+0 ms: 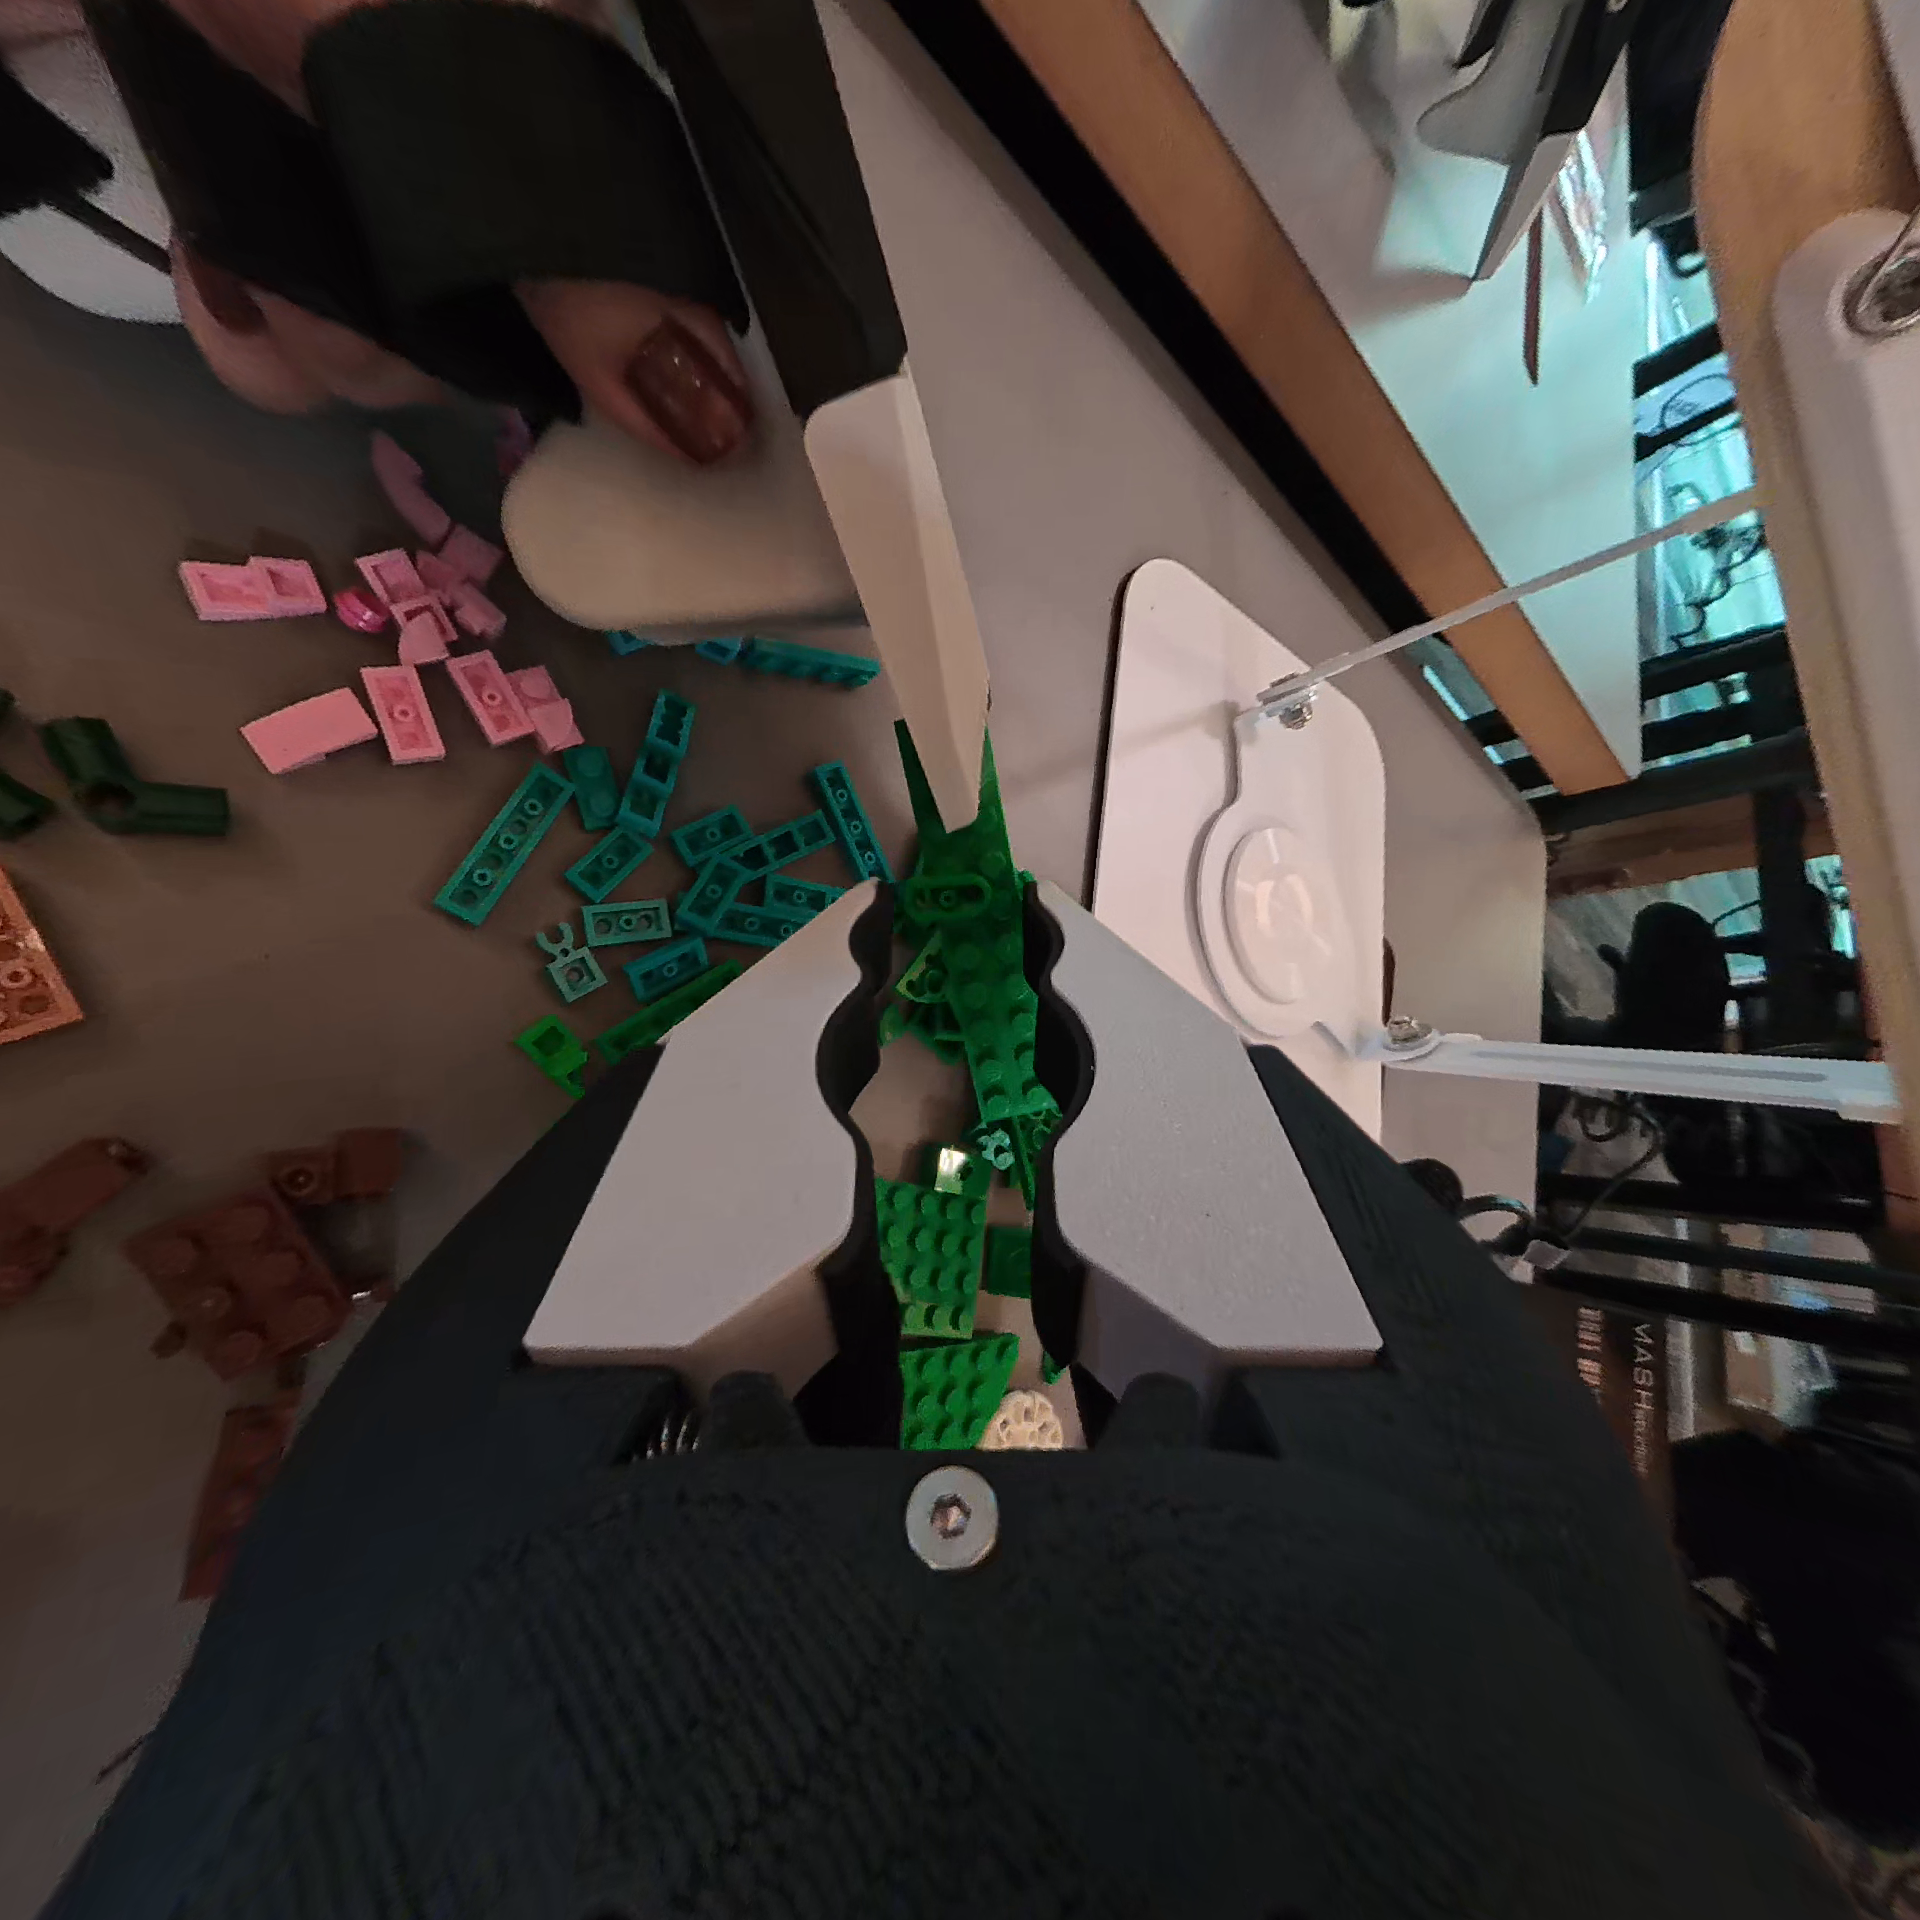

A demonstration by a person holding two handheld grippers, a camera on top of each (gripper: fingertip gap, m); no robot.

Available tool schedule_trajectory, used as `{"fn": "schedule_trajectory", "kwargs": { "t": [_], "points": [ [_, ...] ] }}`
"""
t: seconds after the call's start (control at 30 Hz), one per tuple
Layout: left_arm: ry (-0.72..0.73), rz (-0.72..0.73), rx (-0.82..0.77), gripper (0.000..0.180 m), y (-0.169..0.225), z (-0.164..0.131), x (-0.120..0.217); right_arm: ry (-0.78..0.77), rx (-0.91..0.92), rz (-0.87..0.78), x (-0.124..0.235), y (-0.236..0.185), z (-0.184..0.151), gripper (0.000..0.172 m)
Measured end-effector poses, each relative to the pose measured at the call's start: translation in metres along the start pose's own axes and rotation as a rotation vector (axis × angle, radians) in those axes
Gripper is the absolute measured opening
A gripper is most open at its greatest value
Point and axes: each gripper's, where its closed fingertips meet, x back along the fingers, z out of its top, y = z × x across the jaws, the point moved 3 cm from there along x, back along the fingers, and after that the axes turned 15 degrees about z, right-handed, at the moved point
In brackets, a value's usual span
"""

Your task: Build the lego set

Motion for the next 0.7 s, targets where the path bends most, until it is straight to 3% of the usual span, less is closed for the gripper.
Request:
{"fn": "schedule_trajectory", "kwargs": {
  "t": [0.23, 0.7],
  "points": [
    [-0.025, -0.005, -0.033, 0.002, 0.003, -0.004, -0.001, -0.005, 0.015, 0.029, 0.003, -0.003, -0.002, 0.018],
    [-0.085, 0.046, -0.267, 0.001, 0.009, -0.016, -0.004, 0.092, -0.127, 0.195, 0.009, -0.015, -0.010, 0.018]
  ]
}}
